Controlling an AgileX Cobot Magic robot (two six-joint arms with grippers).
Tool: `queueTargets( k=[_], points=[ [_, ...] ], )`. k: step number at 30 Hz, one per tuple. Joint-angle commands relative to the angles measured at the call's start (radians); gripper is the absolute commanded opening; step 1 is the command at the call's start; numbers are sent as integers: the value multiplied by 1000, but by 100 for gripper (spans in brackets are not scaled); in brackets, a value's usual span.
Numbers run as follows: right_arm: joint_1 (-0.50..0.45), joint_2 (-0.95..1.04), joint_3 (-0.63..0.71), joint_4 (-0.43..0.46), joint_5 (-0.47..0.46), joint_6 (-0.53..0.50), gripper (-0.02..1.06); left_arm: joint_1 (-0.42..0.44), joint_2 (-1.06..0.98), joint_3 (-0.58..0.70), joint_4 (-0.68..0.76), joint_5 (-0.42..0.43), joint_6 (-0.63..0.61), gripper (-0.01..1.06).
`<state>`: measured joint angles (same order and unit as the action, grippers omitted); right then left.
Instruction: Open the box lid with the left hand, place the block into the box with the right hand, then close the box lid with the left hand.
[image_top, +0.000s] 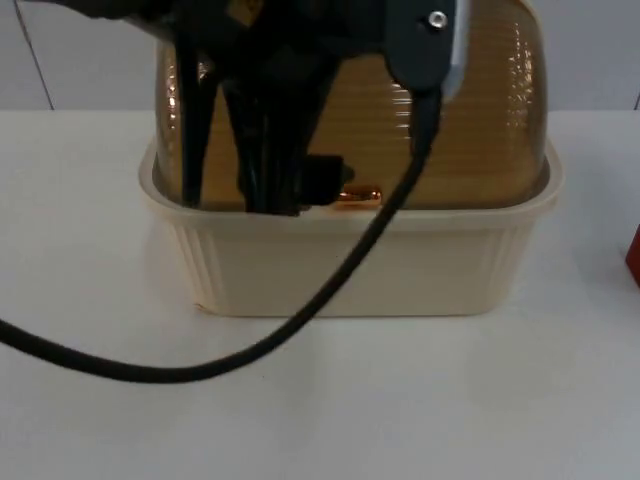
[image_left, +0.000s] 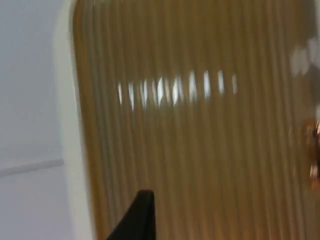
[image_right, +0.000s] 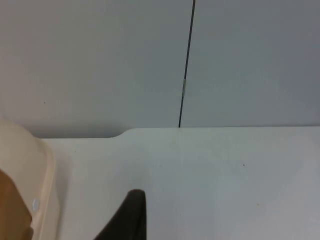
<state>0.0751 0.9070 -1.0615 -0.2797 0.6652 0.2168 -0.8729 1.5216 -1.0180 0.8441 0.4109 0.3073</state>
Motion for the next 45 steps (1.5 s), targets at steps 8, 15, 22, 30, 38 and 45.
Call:
queueTargets(
  k=[8, 15, 22, 30, 38, 45],
  points=[
    [2, -3, -7, -9, -18, 1, 104, -84, 107, -3, 392, 57, -435, 105],
    [2, -3, -7, -9, -18, 1, 104, -84, 134, 22, 282, 118, -473, 105],
    [2, -3, -7, -9, -18, 1, 104, -84, 134, 116, 251, 14, -473, 85],
    [2, -3, -7, -9, -12, 1, 104, -82, 134, 135, 270, -80, -533, 20],
    [2, -3, -7, -9, -12, 3, 104, -60, 159, 135, 482, -52, -651, 0],
    [2, -3, -7, -9, -12, 3, 104, -58, 202, 135, 637, -19, -811, 0]
  ],
)
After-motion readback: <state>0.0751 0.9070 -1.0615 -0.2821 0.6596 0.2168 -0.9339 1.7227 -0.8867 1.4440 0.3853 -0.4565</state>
